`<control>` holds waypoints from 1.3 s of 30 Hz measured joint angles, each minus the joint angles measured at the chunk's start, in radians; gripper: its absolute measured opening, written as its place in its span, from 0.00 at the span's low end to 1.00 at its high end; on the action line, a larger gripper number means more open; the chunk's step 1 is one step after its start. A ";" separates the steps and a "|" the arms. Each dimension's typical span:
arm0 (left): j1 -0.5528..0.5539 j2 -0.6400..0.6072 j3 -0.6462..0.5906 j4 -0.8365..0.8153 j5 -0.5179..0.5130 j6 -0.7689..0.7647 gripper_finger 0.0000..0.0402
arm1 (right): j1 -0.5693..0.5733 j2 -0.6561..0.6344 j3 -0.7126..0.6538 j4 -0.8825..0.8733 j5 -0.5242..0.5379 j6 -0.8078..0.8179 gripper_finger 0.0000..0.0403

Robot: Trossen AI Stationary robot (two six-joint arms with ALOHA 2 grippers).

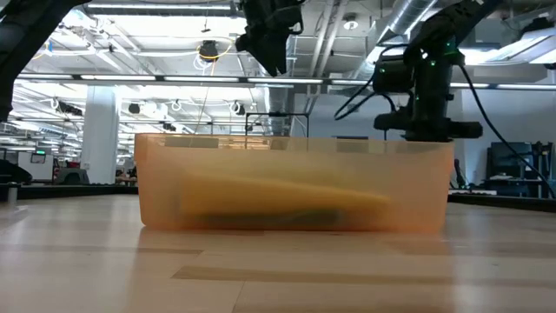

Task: Fold microfiber towels
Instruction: Fold the green towel, then put the green towel into the bin

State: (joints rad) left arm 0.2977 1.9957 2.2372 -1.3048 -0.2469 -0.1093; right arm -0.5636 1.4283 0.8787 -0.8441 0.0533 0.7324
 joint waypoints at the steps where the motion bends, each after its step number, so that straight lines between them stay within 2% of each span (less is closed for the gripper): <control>1: 0.000 0.000 0.000 0.000 0.000 0.000 0.40 | -0.002 0.000 0.000 0.001 -0.038 -0.009 0.06; 4: 0.000 0.000 0.000 0.000 0.000 0.013 0.40 | 0.003 0.000 0.000 0.039 -0.110 -0.054 0.07; 14: 0.000 0.000 0.000 0.000 0.000 0.019 0.40 | 0.033 0.000 0.000 0.045 -0.107 -0.121 0.15; 21: 0.000 0.000 0.000 0.000 0.000 0.020 0.40 | 0.030 0.000 0.001 0.049 -0.105 -0.132 0.28; 26: 0.000 0.000 0.000 -0.003 0.000 0.027 0.40 | 0.006 -0.023 0.060 0.049 -0.101 -0.089 0.36; 28: 0.000 0.000 0.000 -0.012 0.001 0.027 0.40 | 0.008 -0.033 0.083 0.080 -0.086 -0.112 0.38; 30: 0.000 0.000 0.000 -0.018 0.000 0.027 0.40 | 0.024 -0.040 0.087 0.186 -0.073 -0.177 0.39; 32: 0.000 0.000 0.000 -0.017 0.001 0.027 0.40 | 0.041 -0.028 0.086 0.320 -0.107 -0.238 0.40; 34: 0.000 0.000 0.000 -0.017 0.000 0.027 0.40 | 0.052 0.003 0.084 0.413 -0.194 -0.274 0.40; 37: 0.000 0.000 0.000 -0.017 0.000 0.027 0.40 | 0.057 0.081 0.083 0.509 -0.317 -0.282 0.40; 39: 0.000 0.000 0.000 -0.018 0.001 0.027 0.40 | 0.067 0.141 0.083 0.507 -0.340 -0.306 0.40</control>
State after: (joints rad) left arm 0.2977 1.9957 2.2372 -1.3232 -0.2462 -0.0822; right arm -0.4964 1.5698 0.9615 -0.3374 -0.2866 0.4266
